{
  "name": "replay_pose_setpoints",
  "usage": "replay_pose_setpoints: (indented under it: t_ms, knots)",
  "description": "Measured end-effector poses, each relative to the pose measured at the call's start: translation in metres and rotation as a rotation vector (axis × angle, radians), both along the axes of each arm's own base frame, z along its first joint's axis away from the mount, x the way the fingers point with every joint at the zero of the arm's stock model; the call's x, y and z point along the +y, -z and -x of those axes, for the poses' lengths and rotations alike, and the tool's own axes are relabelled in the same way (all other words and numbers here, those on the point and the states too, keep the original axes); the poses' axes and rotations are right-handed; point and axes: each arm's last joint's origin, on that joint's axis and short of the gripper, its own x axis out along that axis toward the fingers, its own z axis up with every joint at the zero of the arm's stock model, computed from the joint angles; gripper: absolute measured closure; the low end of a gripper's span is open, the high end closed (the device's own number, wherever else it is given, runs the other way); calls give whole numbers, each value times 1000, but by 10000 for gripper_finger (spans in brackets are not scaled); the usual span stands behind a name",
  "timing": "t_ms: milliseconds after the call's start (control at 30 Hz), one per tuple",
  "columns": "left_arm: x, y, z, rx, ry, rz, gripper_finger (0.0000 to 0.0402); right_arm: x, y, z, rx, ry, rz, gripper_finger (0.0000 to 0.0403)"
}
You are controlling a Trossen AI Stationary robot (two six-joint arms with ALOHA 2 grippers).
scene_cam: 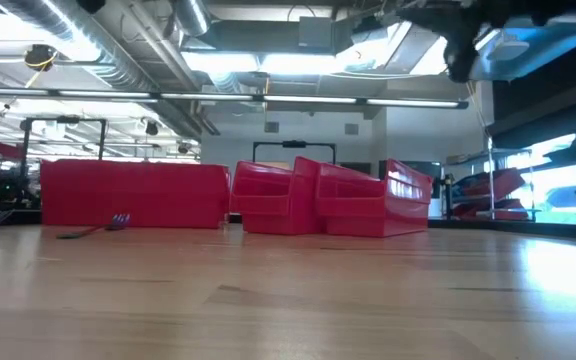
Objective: Sort silverware
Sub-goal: Put the blue fork into the left red bin
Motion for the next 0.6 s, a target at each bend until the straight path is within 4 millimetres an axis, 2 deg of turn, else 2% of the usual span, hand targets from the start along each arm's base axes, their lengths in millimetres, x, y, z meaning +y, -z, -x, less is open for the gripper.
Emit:
replay_pose_setpoints:
  t_ms: [167, 233, 400, 600]
  knots:
    - [0, -5, 4, -39, 7, 2, 400, 0, -8, -17, -219, -184, 13, 274]
    - [0, -5, 4, -65, 6, 16, 400, -2, -4, -25, -256, -216, 9, 274]
    - [-3, -5, 5, -105, 21, 36, 400, -8, 4, -48, -221, -245, -3, 274]
    - [-7, -6, 8, -143, 42, 57, 400, -10, 1, -77, -210, -246, 26, 274]
